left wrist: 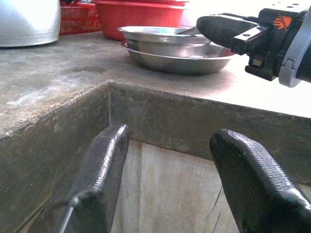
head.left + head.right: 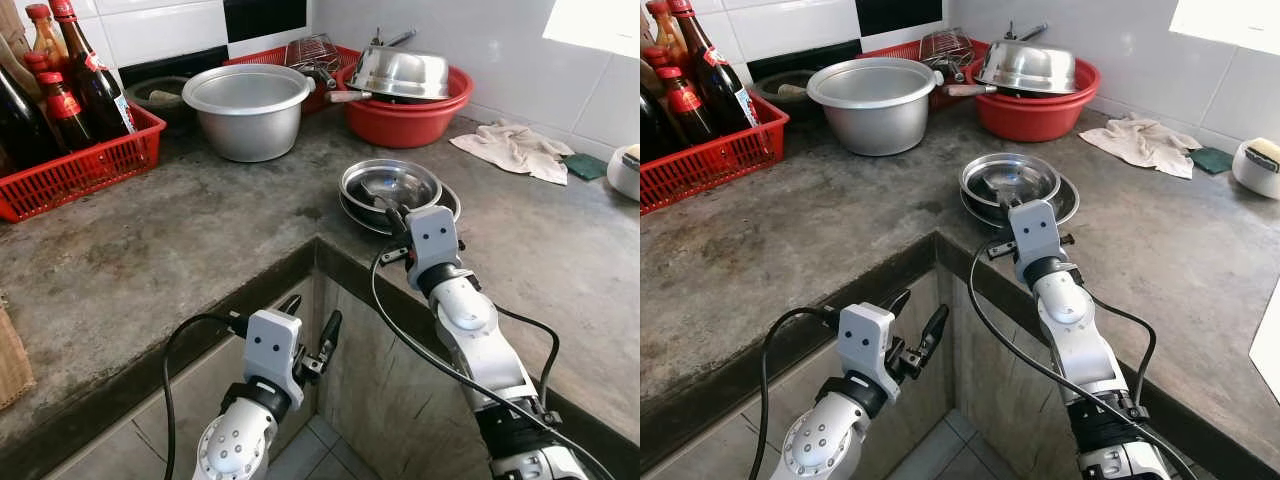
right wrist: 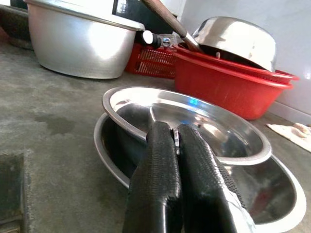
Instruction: Kitchen organization
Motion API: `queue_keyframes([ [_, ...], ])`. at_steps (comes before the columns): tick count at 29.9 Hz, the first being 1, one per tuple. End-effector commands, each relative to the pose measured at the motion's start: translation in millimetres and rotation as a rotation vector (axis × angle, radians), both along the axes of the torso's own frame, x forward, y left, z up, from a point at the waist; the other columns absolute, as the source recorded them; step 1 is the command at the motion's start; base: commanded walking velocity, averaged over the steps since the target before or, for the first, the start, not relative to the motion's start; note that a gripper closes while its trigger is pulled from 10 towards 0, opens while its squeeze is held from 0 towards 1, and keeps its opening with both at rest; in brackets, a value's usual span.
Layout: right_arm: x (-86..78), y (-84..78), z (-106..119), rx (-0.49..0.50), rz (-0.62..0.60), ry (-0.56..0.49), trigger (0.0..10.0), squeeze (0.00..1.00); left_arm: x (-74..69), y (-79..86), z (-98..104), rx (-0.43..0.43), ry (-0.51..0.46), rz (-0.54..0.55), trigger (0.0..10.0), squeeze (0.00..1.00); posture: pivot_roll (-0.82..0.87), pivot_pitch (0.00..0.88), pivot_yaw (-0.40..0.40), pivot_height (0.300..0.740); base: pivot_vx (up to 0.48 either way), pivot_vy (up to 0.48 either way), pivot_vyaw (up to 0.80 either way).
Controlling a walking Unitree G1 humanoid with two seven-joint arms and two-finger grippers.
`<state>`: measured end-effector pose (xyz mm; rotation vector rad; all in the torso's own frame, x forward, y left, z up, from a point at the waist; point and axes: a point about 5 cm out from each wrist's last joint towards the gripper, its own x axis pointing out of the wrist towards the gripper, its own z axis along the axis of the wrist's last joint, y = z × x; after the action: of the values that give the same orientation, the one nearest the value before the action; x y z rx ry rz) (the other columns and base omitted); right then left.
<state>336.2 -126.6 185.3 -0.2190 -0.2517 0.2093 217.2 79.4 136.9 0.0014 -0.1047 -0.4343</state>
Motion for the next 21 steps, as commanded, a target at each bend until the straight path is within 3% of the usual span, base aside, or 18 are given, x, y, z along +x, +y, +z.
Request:
queue_keyframes([
  [1, 1.1, -1.0, 4.0, 0.003, -0.007, -0.017, 0.0, 0.0, -0.7, -1.5, 0.2, 0.003, -0.003, -0.002, 10.0, 0.0, 0.07, 0.079, -0.059, 0.74, 0.0, 0.0, 0.0],
  [8, 1.1, -0.8, 15.4, 0.045, -0.027, -0.056, 0.0, 0.0, 0.3, -1.2, 0.5, 0.003, -0.003, 0.0, 10.0, 0.0, 0.07, 0.083, -0.058, 0.74, 0.0, 0.0, 0.0],
  [21, -15.6, 3.0, 46.1, 0.145, -0.065, -0.18, 0.0, 0.0, 1.3, -0.1, 1.0, 0.009, -0.008, 0.007, 10.0, 0.0, 0.07, 0.091, -0.059, 0.74, 0.0, 0.0, 0.0],
])
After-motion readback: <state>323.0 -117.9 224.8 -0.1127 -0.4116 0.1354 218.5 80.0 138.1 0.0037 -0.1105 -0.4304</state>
